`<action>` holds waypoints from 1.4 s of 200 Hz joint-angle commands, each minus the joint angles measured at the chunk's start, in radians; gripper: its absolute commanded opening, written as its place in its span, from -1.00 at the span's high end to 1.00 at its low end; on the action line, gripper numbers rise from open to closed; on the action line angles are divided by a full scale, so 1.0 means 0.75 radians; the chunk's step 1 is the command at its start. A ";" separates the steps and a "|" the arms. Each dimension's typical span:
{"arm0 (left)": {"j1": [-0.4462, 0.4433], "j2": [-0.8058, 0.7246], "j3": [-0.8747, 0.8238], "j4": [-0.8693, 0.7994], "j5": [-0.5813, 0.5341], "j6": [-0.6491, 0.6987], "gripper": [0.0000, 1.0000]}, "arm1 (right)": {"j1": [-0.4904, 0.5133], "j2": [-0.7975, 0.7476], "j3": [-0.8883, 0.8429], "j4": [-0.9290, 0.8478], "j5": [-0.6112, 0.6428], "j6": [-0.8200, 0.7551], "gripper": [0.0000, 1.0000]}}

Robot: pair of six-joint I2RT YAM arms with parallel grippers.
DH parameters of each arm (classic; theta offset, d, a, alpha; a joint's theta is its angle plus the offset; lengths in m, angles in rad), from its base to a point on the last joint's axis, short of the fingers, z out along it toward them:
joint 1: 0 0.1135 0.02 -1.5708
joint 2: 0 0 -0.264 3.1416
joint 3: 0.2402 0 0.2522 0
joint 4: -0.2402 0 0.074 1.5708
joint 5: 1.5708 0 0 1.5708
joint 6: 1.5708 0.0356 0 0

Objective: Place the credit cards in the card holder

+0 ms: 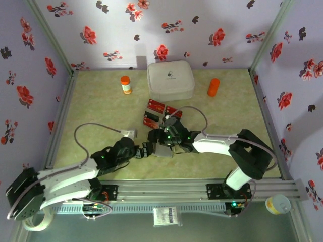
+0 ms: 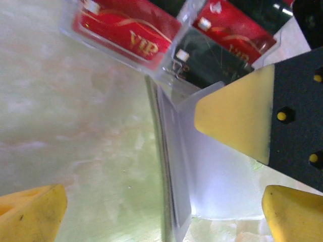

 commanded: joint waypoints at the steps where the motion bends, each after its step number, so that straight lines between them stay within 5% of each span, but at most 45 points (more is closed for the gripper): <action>1: 0.058 -0.133 -0.027 -0.184 -0.083 0.023 -1.00 | 0.025 0.083 0.060 -0.002 -0.007 0.017 -0.30; 82: 0.129 -0.226 -0.054 -0.288 -0.056 0.025 -0.99 | 0.028 0.255 0.104 0.123 -0.028 0.065 -0.32; 280: 0.133 0.301 0.044 -0.019 0.071 0.181 -0.99 | 0.020 0.314 0.052 0.343 -0.074 0.205 -0.30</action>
